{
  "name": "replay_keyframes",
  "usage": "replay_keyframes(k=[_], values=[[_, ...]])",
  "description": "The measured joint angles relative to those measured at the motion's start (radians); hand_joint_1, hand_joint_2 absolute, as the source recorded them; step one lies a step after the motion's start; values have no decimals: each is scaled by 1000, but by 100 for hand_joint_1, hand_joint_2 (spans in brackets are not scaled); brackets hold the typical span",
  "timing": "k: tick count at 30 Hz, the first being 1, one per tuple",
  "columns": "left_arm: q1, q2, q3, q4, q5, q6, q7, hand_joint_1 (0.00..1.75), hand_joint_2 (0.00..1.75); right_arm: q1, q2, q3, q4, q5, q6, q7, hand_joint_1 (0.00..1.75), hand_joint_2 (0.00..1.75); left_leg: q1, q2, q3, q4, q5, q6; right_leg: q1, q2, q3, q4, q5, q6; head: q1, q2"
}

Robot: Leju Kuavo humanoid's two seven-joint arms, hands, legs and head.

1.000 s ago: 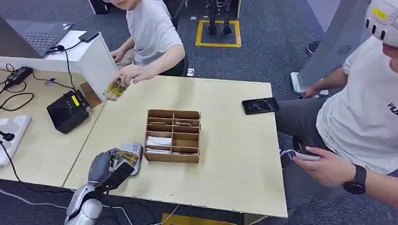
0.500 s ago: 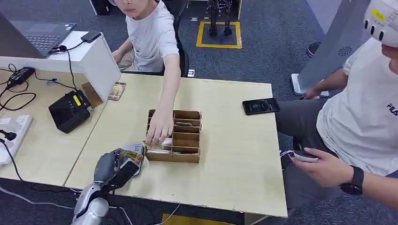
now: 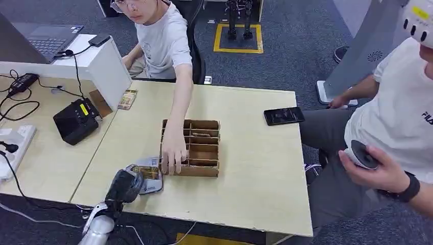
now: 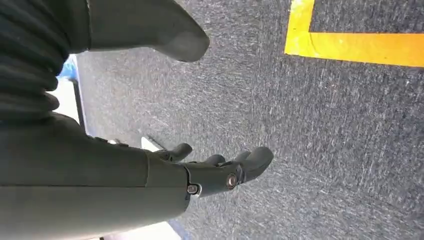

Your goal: Pass the card to the sensor for recognition and then transmit it.

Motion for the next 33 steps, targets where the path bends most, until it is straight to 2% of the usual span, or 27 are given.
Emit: replay_keyframes(k=[1,3,6,13,15,20,22,23,24,25,26,27,29,30,31,33], values=[[3,-5,15,-28,100,-41,5,175,175,0,0,-4,0,9,1,0,0,175,0,0,-1,0,0,0,0,0,-1,0,1,0,0,0],[-9,-7,46,-76,232,-59,31,175,175,0,0,-8,0,22,1,0,0,175,0,0,-1,0,0,0,0,0,-2,0,1,0,0,0],[-54,-1,93,-136,311,-64,55,175,175,-1,0,-15,0,27,3,0,0,175,0,0,-2,0,0,0,0,0,-2,0,1,0,0,0],[-165,27,141,-169,355,-14,52,175,175,-7,0,-25,0,61,12,0,0,175,0,0,-2,0,1,0,0,0,-2,0,1,0,0,0],[-190,33,148,-167,339,23,47,175,175,-8,0,-28,0,74,17,0,0,175,0,0,-2,0,1,0,0,0,-2,0,1,0,0,0],[-227,43,154,-163,327,43,43,175,175,-12,0,-30,0,78,17,0,0,175,0,0,-2,0,1,0,0,0,-3,0,1,0,0,0],[-235,45,154,-159,286,82,24,175,175,-13,0,-30,0,83,18,0,0,175,0,0,-3,0,1,0,0,0,-3,0,1,0,0,0],[-243,45,154,-153,240,124,6,175,175,-13,0,-30,0,94,20,0,0,175,0,0,-3,0,1,0,0,0,-3,0,1,0,0,0],[-255,45,154,-141,154,197,-25,175,175,-13,0,-30,-1,107,24,0,0,175,0,0,-3,0,1,0,0,0,-3,0,1,0,0,0],[-268,45,153,-130,56,281,-57,175,175,-15,0,-30,-1,119,28,-1,0,175,0,0,-3,0,1,0,0,0,-3,0,1,0,0,0],[-282,47,149,-112,-81,395,-89,175,175,-16,0,-30,-2,132,32,-7,0,175,0,0,-3,0,1,0,0,0,-3,0,1,0,0,0],[-296,52,142,-93,-203,493,-105,175,175,-18,0,-30,-2,140,37,-15,0,175,0,0,-3,0,1,0,0,0,-3,0,1,0,0,0],[-326,64,123,-41,-401,638,-113,175,175,-23,0,-30,-3,156,39,-23,0,175,0,0,-3,0,1,0,0,0,-3,0,1,0,0,0],[-337,68,119,-13,-496,687,-113,175,175,-26,0,-30,-3,164,39,-28,0,175,0,0,-3,0,1,0,0,0,-3,0,1,0,0,0],[-344,70,119,3,-584,710,-110,175,175,-29,0,-29,-3,170,39,-30,0,175,0,0,-3,0,1,0,0,1,-3,0,1,0,0,0],[-356,69,126,25,-809,725,-109,175,175,-30,0,-30,-3,184,40,-30,0,175,0,1,-3,0,1,0,0,1,-3,0,1,0,0,0]])
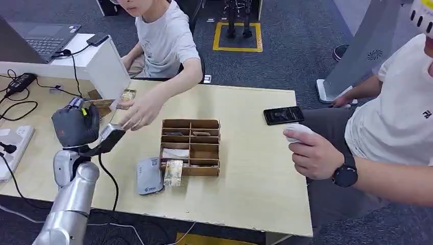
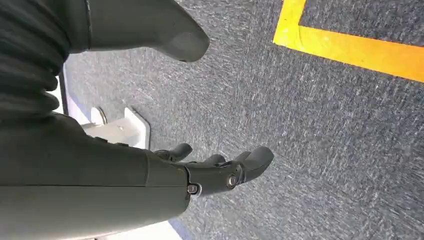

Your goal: Pass the card to the sensor for recognition and then transmit it.

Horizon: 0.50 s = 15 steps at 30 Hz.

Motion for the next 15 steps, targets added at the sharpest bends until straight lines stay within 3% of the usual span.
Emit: replay_keyframes(k=[2,4,15], values=[[-12,-4,20,17,-133,2,-9,175,175,-1,0,0,0,6,0,0,0,175,0,0,0,0,0,0,0,0,0,0,0,0,0,0],[-26,-10,47,31,-166,2,-12,175,175,-1,0,0,0,16,3,2,0,175,0,1,0,0,0,0,0,2,0,0,0,0,0,0],[-71,-32,114,84,-171,4,-59,175,175,-1,0,-16,0,21,5,3,0,175,0,1,0,0,0,0,0,2,-1,0,0,0,0,0]])
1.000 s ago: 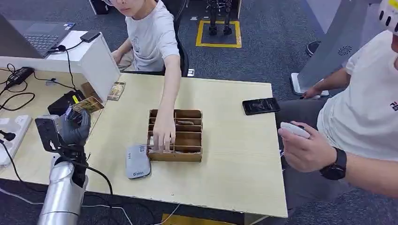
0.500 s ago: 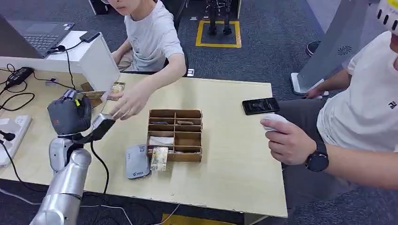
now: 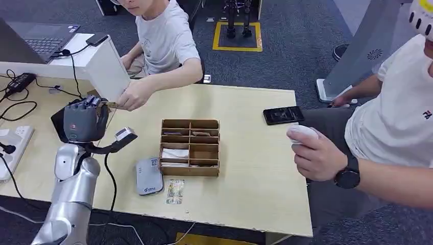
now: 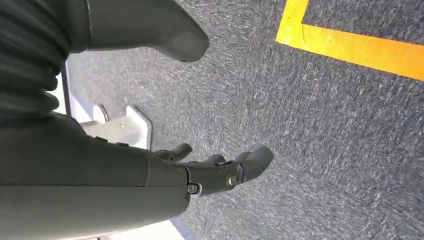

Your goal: Pass the card to the sensor for recognition and then transmit it.

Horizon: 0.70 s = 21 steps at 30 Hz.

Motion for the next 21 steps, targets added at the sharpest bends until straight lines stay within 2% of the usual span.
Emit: replay_keyframes(k=[1,5,12,17,21], values=[[-3,-2,0,5,8,0,-7,0,175,0,0,-1,0,1,-1,0,0,175,0,0,0,0,0,0,0,0,0,0,0,0,0,0],[-10,-5,1,29,54,0,-19,0,175,0,0,-7,0,13,-4,-2,0,175,0,0,0,0,0,0,0,0,0,0,0,0,0,0],[-34,-5,1,73,242,1,-24,0,175,0,0,-27,0,34,-5,-2,0,175,0,0,0,0,0,0,0,0,0,0,0,0,0,0],[-33,9,-18,86,378,-3,-2,0,175,1,2,-47,0,35,-6,0,0,175,0,0,0,0,0,0,0,0,0,0,0,0,0,0],[14,28,-56,44,454,-53,9,0,175,2,4,-66,0,36,-5,5,0,175,0,0,0,0,0,0,0,0,0,0,0,0,0,0]])
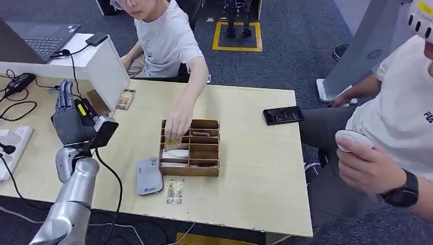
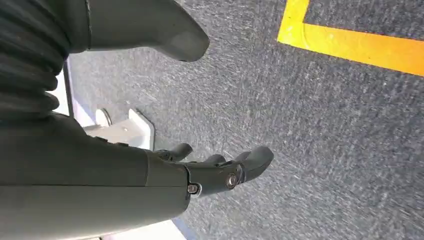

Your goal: Pass the card to the sensor for recognition and then transmit it.

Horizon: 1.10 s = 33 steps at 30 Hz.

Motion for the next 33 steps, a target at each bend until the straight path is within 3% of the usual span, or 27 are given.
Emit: replay_keyframes(k=[12,21,28,33], values=[[207,32,-72,-278,83,-74,-14,0,175,1,4,-53,0,5,-8,4,0,175,0,1,0,0,-1,0,0,0,0,0,0,0,0,0],[466,37,-202,-585,3,-138,-25,0,175,6,6,-105,0,-2,-21,0,0,175,0,1,-1,0,-2,1,0,1,-1,-1,-1,1,0,0],[546,59,-334,-680,-84,-145,9,0,175,6,10,-137,0,0,-23,-11,0,175,0,1,0,0,-2,1,0,1,-1,-1,-1,1,0,0],[571,89,-388,-705,-97,-157,21,0,175,6,10,-151,0,0,-23,-4,0,175,0,1,0,0,-2,1,0,0,-1,0,-1,1,0,0]])
